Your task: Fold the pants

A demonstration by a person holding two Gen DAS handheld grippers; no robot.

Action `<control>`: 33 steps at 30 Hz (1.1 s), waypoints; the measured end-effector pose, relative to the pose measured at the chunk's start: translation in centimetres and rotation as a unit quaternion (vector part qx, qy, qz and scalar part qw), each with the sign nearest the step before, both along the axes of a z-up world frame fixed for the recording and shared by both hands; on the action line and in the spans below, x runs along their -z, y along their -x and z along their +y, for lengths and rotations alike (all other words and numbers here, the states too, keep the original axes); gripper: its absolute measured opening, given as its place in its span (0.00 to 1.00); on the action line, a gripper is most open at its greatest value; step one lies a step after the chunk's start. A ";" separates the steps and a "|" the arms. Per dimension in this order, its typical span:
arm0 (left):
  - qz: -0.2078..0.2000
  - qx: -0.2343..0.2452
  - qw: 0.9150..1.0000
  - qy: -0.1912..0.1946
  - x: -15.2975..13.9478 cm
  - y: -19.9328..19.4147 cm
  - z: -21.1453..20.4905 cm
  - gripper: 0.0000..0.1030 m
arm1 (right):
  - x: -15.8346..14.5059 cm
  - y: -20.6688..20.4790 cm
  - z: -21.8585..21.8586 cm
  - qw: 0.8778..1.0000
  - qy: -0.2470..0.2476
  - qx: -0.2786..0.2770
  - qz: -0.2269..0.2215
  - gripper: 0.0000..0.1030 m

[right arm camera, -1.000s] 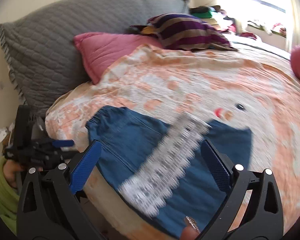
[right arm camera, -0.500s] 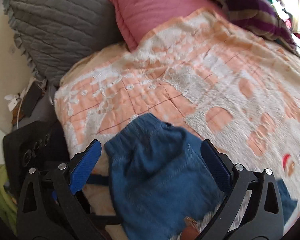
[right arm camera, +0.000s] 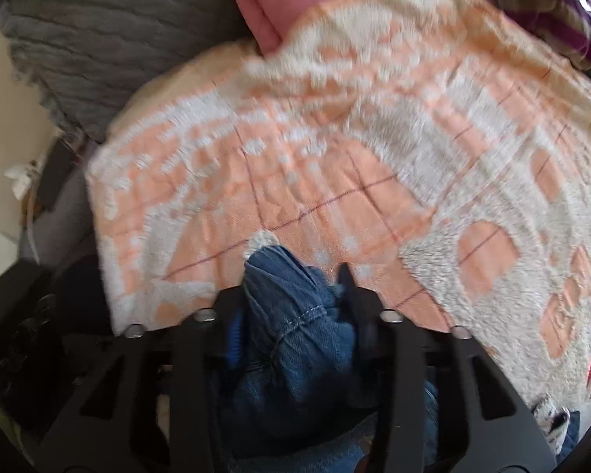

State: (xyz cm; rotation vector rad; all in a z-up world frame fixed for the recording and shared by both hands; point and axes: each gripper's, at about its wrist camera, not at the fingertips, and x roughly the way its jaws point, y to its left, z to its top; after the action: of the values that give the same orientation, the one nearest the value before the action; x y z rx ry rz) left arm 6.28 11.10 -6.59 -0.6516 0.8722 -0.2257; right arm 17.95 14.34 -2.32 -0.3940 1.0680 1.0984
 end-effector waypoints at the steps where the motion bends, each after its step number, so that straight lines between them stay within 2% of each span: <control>1: -0.001 -0.001 1.000 0.006 -0.2 -0.2 -0.2 0.81 | -1.0 -0.2 -1.0 1.000 -0.025 0.007 0.004 0.25; 2: -0.002 0.001 1.000 0.010 -0.3 -0.4 -0.3 0.85 | -2.3 -0.6 -2.5 0.998 -0.057 0.017 0.010 0.24; 4: -0.001 0.006 1.000 0.010 -0.9 -1.2 -1.0 0.85 | -4.1 -1.0 -5.9 0.994 -0.102 0.035 0.013 0.24; 8: -0.003 0.038 0.998 0.040 -1.7 -3.5 -3.3 0.85 | -6.5 -1.3 -11.8 0.985 -0.157 0.064 0.010 0.24; 10: -0.012 0.067 0.996 0.055 -2.5 -4.8 -5.3 0.85 | -7.0 -1.5 -13.6 0.983 -0.169 0.076 0.006 0.24; 15: -0.040 0.105 0.993 0.046 -4.7 -6.3 -9.6 0.83 | -7.7 -1.8 -19.1 0.974 -0.196 0.115 -0.002 0.24; 16: -0.043 0.113 0.992 0.045 -5.0 -6.8 -10.4 0.83 | -7.7 -1.8 -19.7 0.972 -0.200 0.120 -0.003 0.26; 18: -0.050 0.127 0.990 0.040 -5.4 -7.2 -11.8 0.83 | -7.7 -1.7 -21.8 0.969 -0.210 0.133 -0.007 0.37; 20: -0.059 0.149 0.987 0.028 -5.7 -7.6 -13.6 0.83 | -7.5 -1.5 -23.9 0.966 -0.210 0.152 -0.017 0.43; 24: -0.059 0.187 0.981 -0.003 -4.9 -7.0 -17.1 0.83 | -6.2 -0.5 -28.1 0.959 -0.157 0.220 -0.081 0.44; 26: -0.053 0.200 0.978 -0.015 -4.2 -6.7 -18.4 0.83 | -5.1 0.1 -29.3 0.955 -0.140 0.243 -0.094 0.44; 29: -0.057 0.208 0.975 -0.060 -3.7 -6.1 -19.4 0.83 | -2.7 0.9 -29.9 0.954 -0.140 0.253 -0.073 0.45; 31: -0.059 0.215 0.972 -0.074 -3.4 -5.8 -19.2 0.83 | -1.2 0.8 -29.5 0.958 -0.115 0.256 -0.054 0.45; 33: -0.056 0.220 0.970 -0.085 -2.8 -5.0 -19.4 0.83 | -0.1 0.6 -29.4 0.961 -0.068 0.262 -0.051 0.45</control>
State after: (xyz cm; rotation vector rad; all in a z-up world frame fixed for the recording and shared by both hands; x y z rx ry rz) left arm 11.30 -8.30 -3.82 -0.2748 0.9084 -0.5744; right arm 17.33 -15.01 -2.23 -0.0471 0.9260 0.6631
